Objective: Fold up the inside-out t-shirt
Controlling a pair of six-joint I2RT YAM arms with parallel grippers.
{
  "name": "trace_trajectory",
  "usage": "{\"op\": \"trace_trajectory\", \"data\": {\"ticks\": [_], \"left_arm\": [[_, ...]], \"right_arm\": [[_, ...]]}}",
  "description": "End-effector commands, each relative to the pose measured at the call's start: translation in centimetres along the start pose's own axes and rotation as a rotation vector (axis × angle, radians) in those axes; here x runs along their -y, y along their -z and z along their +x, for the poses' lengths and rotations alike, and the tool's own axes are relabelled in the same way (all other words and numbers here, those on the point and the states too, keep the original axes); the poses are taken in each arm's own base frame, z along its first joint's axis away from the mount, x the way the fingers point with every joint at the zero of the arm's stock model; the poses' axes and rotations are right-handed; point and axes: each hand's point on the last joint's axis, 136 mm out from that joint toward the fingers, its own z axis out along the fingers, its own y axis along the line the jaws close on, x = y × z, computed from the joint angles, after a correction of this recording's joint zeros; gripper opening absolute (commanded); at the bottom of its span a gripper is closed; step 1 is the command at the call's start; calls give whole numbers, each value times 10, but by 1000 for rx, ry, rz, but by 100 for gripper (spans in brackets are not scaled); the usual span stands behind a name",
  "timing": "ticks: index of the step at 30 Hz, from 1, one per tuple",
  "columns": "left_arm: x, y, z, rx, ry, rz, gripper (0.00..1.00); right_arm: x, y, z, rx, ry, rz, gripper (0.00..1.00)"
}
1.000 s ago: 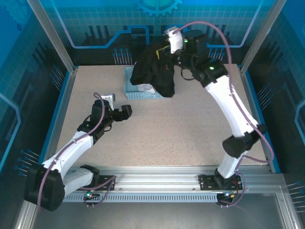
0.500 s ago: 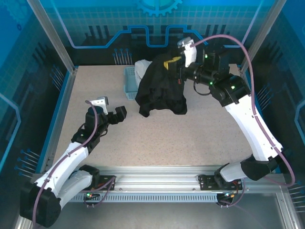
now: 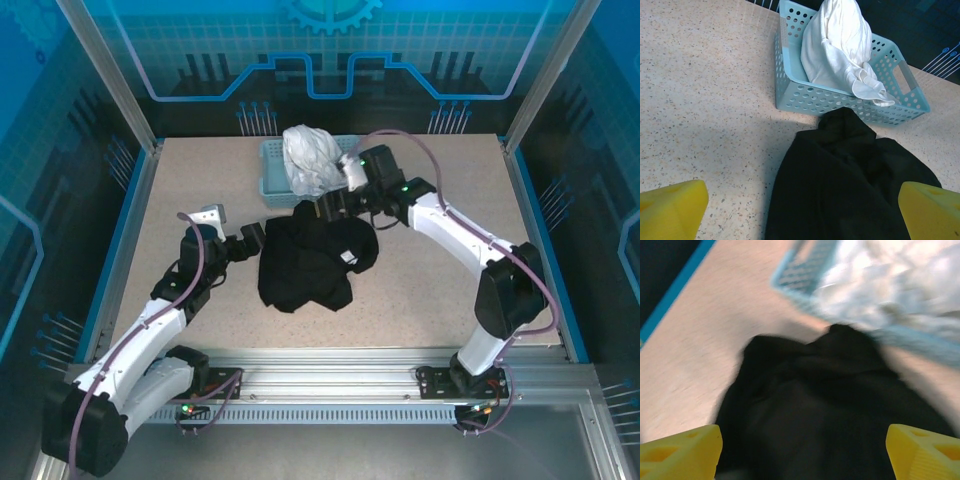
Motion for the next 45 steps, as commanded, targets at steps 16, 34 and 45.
{"op": "trace_trajectory", "data": {"ticks": [16, 34, 45], "left_arm": [[-5, 8, 13, -30, 7, -9, 99], [-7, 17, 16, -11, 14, 8, 99], [1, 14, 17, -21, 32, 49, 99]], "right_arm": [[191, -122, -30, -186, -292, 384, 48], [333, 72, 43, 287, -958, 566, 8], [362, 150, 117, 631, -1383, 799, 4]]}}
